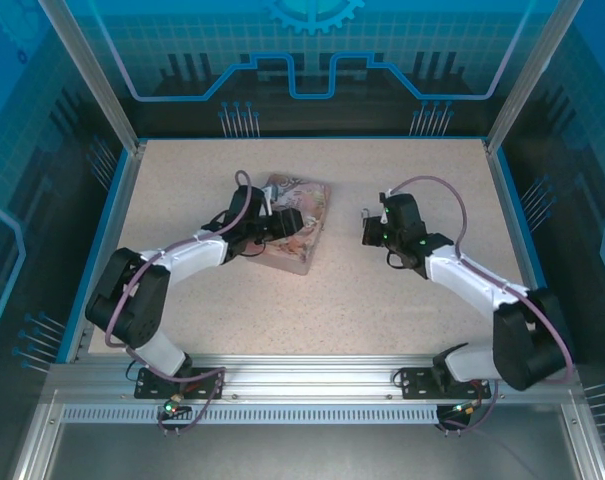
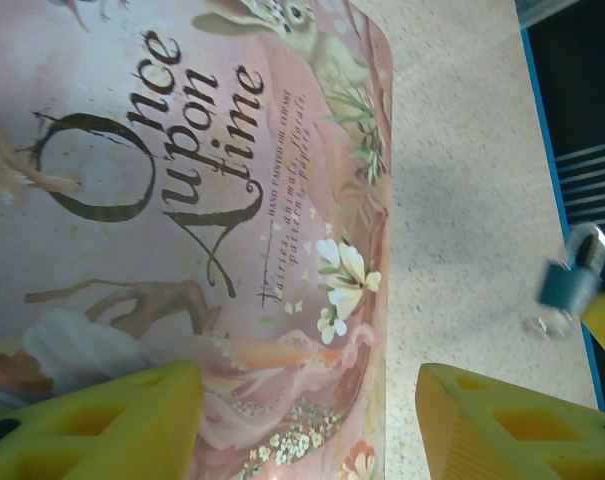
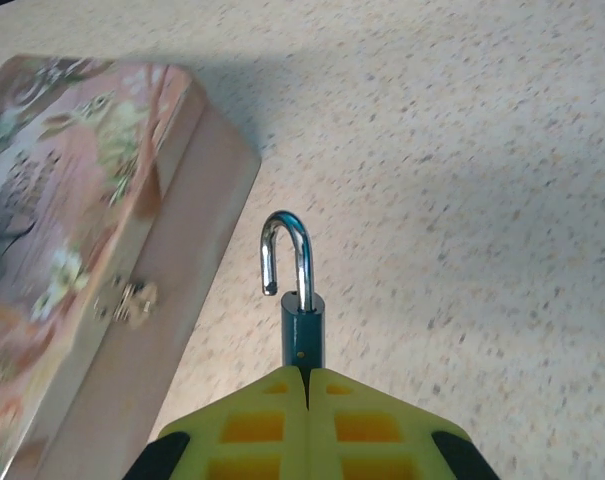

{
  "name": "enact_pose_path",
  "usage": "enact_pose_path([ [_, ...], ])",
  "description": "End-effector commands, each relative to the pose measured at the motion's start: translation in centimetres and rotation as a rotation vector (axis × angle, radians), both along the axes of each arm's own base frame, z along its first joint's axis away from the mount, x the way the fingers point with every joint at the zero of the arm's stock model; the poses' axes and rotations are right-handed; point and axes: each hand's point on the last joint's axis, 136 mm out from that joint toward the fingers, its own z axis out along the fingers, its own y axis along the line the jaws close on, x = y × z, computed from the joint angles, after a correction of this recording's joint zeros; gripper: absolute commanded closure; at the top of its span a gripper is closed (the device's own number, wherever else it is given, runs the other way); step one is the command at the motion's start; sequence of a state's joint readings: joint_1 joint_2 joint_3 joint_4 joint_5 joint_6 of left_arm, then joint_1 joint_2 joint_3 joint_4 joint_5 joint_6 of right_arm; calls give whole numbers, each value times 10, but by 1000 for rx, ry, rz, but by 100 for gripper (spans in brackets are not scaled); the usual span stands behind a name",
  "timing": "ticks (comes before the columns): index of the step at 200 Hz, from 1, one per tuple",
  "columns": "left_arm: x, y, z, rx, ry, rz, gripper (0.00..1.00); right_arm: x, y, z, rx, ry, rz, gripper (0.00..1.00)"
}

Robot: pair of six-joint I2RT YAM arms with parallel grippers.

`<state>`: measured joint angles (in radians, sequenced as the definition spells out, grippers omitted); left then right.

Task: Unlock a padlock with a key

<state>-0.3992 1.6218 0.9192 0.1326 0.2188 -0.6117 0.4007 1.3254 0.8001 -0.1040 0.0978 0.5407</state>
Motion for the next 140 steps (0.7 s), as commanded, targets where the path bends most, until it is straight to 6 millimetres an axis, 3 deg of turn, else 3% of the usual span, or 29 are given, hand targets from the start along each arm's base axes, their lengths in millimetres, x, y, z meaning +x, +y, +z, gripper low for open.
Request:
enact_pose_path([
  [1, -25, 47, -65, 132, 229, 49, 39, -47, 10, -20, 40, 156, 143, 100],
  [21, -12, 58, -61, 115, 221, 64, 40, -72, 23, -31, 133, 234, 201, 100],
  [40, -2, 55, -46, 100, 183, 44, 38, -86, 33, -44, 198, 290, 232, 100],
  [64, 7, 47, -13, 71, 103, -3, 33, -86, 40, -53, 244, 313, 243, 100],
  [86, 11, 46, 29, 64, -2, -29, 24, -81, 50, -56, 284, 338, 262, 100],
  [120, 2, 70, 89, 107, -182, 16, 16, -76, 55, -72, 285, 411, 243, 100],
  [140, -11, 88, 108, 131, -247, 64, 12, -73, 53, -81, 277, 440, 218, 100],
])
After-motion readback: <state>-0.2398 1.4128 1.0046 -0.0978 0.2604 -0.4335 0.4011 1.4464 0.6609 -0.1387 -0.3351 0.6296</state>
